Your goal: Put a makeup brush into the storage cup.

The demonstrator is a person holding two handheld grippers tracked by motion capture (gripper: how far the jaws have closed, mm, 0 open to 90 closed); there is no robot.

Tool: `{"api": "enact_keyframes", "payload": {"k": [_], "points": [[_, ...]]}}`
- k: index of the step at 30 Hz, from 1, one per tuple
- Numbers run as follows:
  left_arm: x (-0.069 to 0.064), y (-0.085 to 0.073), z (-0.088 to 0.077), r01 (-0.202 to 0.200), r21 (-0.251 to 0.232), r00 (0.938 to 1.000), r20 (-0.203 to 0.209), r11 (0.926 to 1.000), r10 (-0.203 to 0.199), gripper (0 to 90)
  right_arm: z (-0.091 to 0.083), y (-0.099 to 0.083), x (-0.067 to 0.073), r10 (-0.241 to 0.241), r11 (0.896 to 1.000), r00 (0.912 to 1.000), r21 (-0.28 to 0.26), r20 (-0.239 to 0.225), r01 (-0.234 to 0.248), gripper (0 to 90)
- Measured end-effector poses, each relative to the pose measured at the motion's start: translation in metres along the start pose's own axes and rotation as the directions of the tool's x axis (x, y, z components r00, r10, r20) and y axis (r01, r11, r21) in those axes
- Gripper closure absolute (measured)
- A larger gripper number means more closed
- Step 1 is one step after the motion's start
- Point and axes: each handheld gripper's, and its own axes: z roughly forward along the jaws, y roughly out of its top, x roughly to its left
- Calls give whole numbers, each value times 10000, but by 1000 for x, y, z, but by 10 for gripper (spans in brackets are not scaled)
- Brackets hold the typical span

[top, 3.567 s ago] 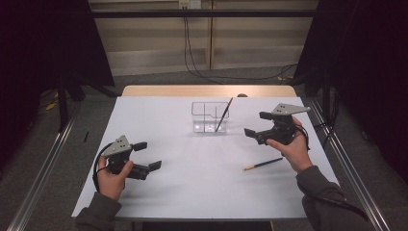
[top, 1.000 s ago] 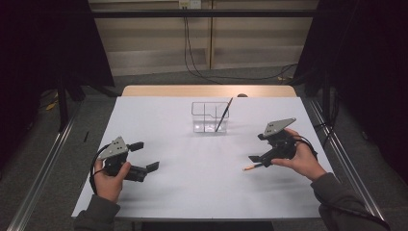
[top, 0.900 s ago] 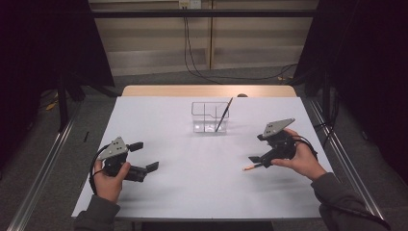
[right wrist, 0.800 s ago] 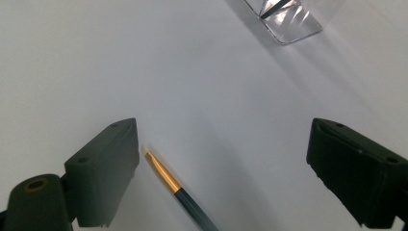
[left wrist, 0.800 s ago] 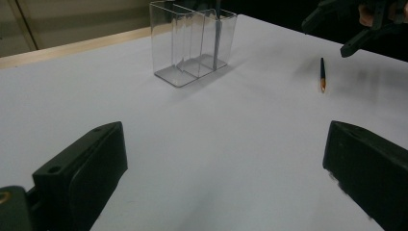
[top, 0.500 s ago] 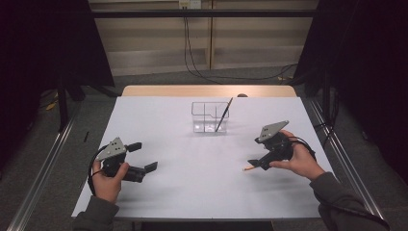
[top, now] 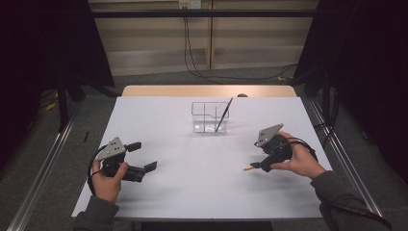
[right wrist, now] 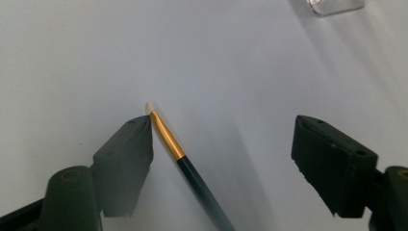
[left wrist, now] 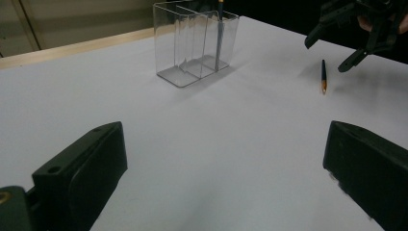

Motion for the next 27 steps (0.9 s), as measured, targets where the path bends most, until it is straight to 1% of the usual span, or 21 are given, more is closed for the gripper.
{"api": "enact_keyframes", "payload": {"k": [1,2,3,6,7,8,12,13,14,15,17,18,20,21,22,24,25,26,27], "points": [[0,0,-1,-16,82,9999,-162,10000,17,13,1,0,1,-69,10000,10000,36,-37,69,240],[0,0,-1,-39,74,9998,-189,10000,41,13,1,-1,0,-148,9999,9999,55,-84,148,247],[0,0,-1,-3,69,9999,-151,10000,4,13,2,-1,1,-249,9996,9997,160,-78,250,260],[-1,0,0,9,49,9999,-106,10000,-8,13,3,-1,2,-349,9989,9991,320,-221,356,281],[0,0,0,9,-16,10000,53,10000,-9,13,4,-1,2,-407,9984,9989,373,-242,415,289],[0,0,1,14,-14,10000,59,10000,-14,13,4,-1,3,-379,9984,9991,419,-197,387,296],[0,0,0,4,7,10000,21,10000,-4,13,5,-1,2,-650,9960,9973,593,-344,669,326],[-1,1,0,2,53,10000,-95,10000,-1,13,5,-1,2,-605,9958,9975,662,-376,629,333],[-1,1,0,-7,41,10000,-89,10000,7,13,5,-1,2,-538,9959,9977,701,-409,565,338],[-1,1,0,-33,42,10000,-78,10000,33,13,6,-1,1,-683,9949,9968,711,-410,711,345],[-1,1,0,-8,37,10000,-94,10000,9,13,6,-1,2,-632,9942,9970,839,-445,668,352],[0,0,0,-12,-29,10000,66,10000,13,13,7,-1,1,-731,9935,9964,847,-432,765,355],[0,0,0,-16,-34,10000,72,10000,16,13,8,-1,2,-689,9928,9966,947,-455,730,358],[0,1,0,-24,-32,10000,85,10000,25,13,8,-1,1,-753,9920,9961,984,-453,794,358],[0,1,0,-28,-35,10000,82,10000,28,13,8,-1,1,-791,9913,9958,1020,-465,835,359],[0,1,0,-28,-28,10000,64,10000,28,13,8,-1,1,-804,9911,9954,1026,-518,853,399],[0,1,0,0,-42,10000,72,10000,0,13,8,-1,0,-889,9900,9943,1044,-584,947,404],[0,1,0,-21,-22,10000,62,10000,21,13,8,-1,1,-839,9895,9945,1126,-621,905,408],[0,1,0,-16,30,10000,-54,10000,16,13,8,0,1,-943,9883,9934,1138,-653,1013,408]]}}
